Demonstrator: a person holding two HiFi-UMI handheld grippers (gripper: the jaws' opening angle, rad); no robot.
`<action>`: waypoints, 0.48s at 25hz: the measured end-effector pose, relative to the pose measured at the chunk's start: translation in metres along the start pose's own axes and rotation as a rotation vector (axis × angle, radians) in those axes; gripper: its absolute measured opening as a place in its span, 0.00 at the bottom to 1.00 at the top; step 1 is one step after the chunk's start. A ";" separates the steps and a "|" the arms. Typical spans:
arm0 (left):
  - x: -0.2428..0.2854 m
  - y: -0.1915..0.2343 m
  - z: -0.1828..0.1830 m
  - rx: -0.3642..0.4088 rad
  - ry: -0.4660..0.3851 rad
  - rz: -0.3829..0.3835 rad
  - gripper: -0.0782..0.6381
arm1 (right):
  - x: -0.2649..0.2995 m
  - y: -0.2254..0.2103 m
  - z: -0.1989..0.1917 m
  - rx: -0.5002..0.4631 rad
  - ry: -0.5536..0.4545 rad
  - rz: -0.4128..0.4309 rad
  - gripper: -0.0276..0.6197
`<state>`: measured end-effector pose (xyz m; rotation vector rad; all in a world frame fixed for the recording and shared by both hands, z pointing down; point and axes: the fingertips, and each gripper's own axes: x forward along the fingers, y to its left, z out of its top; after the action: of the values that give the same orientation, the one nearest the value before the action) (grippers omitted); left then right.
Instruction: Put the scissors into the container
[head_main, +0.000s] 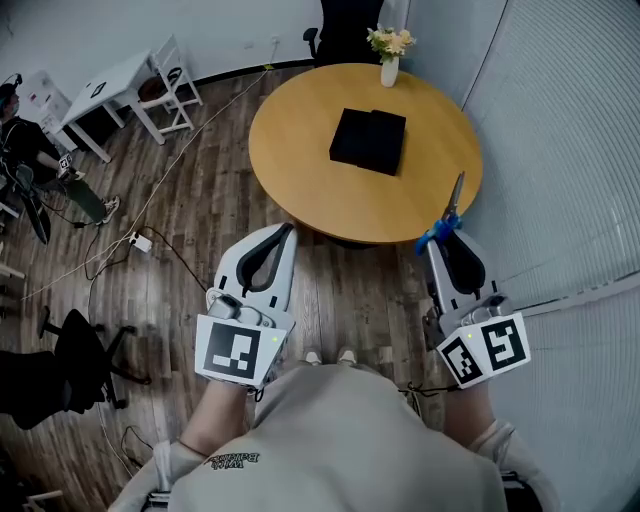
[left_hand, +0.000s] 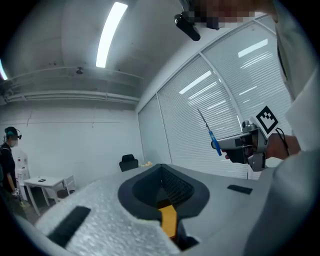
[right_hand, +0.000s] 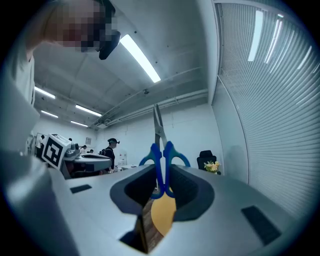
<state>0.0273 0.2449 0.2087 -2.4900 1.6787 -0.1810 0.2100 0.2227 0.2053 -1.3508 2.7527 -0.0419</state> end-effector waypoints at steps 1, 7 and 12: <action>0.002 -0.003 -0.001 -0.004 0.006 -0.003 0.14 | -0.001 -0.002 -0.001 0.001 0.001 0.003 0.19; 0.013 -0.013 -0.010 -0.007 0.026 0.008 0.14 | 0.000 -0.022 -0.006 0.014 0.001 0.022 0.19; 0.017 -0.018 -0.014 0.007 0.049 0.049 0.14 | -0.001 -0.036 -0.013 0.019 0.004 0.046 0.19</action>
<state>0.0474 0.2349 0.2262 -2.4558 1.7524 -0.2448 0.2377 0.2011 0.2199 -1.2831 2.7779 -0.0685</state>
